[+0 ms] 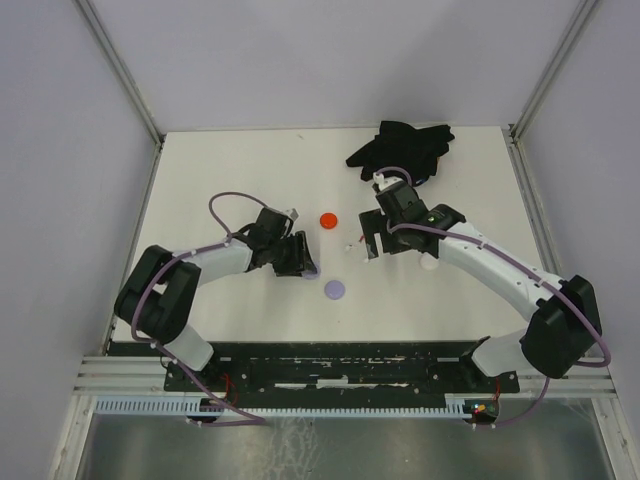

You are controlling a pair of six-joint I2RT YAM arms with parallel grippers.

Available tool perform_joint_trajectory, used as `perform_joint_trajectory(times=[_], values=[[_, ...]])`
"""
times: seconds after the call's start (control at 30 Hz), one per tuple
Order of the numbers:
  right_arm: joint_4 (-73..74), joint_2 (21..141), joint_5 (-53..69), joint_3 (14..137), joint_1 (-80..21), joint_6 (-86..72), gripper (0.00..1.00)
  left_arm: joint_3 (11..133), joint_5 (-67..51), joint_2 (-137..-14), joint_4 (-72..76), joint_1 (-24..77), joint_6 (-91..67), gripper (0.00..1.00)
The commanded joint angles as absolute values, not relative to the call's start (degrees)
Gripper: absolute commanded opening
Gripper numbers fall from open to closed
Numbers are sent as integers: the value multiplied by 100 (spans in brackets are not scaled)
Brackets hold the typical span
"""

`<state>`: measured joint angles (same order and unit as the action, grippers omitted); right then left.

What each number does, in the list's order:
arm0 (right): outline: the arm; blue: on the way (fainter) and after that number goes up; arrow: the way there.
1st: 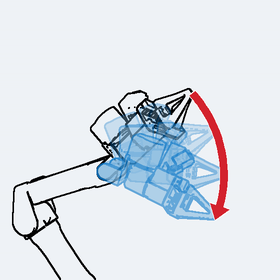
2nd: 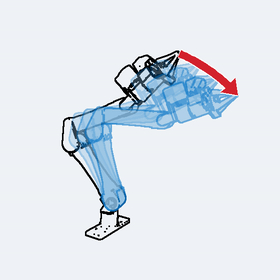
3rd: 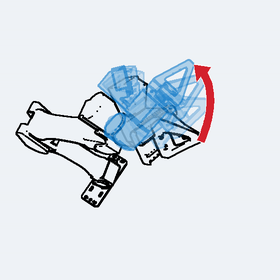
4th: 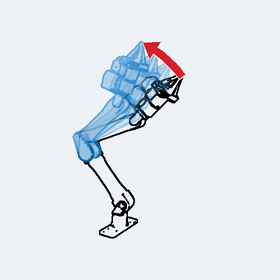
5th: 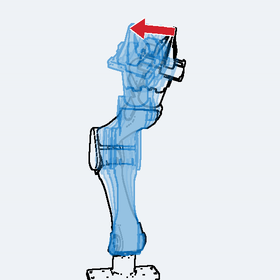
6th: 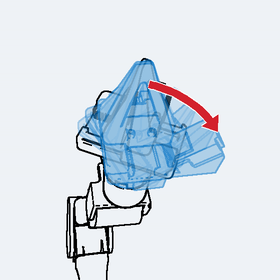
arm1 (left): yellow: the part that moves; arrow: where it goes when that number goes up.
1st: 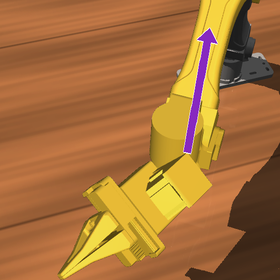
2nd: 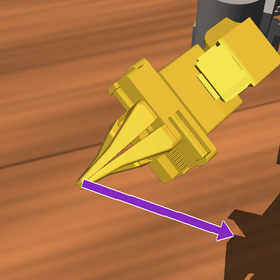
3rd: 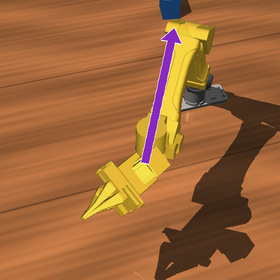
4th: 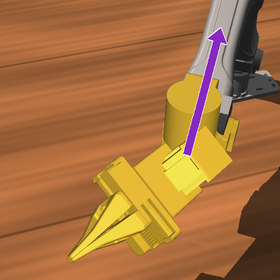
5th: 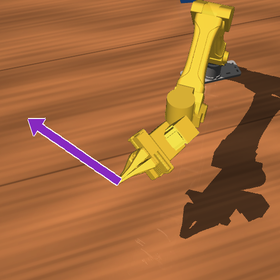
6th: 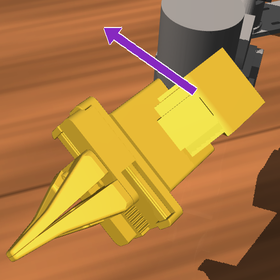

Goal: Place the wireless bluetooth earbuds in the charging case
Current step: Place the charging case at the center of the board, then pick up the charging case at the center of the board.

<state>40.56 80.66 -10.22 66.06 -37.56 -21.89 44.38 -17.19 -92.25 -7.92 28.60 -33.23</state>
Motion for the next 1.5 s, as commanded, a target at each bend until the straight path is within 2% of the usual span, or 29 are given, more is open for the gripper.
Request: perform_joint_trajectory(times=[0.0, 0.2, 0.3, 0.4, 0.63, 1.0, 1.33, 1.47], values=[[4019, 8109, -1308, 6593, -3557, -2231, 94, 4518, -848, -9189, -1680, 2817, -3200, 60], [4357, 8340, -1261, 6753, -3200, -2066, 96, 4694, -150, -8731, -2179, 2775, -2961, 71], [4597, 8604, -1152, 6873, -2939, -2052, 96, 4751, 294, -8277, -2385, 2762, -2801, 83], [4790, 8839, -1038, 6917, -2623, -2059, 95, 4803, 713, -7875, -2577, 2734, -2632, 99], [4873, 9299, -822, 6837, -1795, -2215, 93, 4799, 1404, -7055, -2839, 2704, -2249, 99], [4223, 9994, -450, 6530, -1278, -2457, 85, 4765, 1374, -6398, -2861, 2692, -1995, 99], [3973, 10153, -312, 6222, -1195, -2487, 69, 4779, 523, -6188, -2651, 2692, -1957, 98], [3945, 10081, -287, 6098, -1195, -2463, 56, 4843, 57, -6196, -2522, 2699, -1980, 96]])
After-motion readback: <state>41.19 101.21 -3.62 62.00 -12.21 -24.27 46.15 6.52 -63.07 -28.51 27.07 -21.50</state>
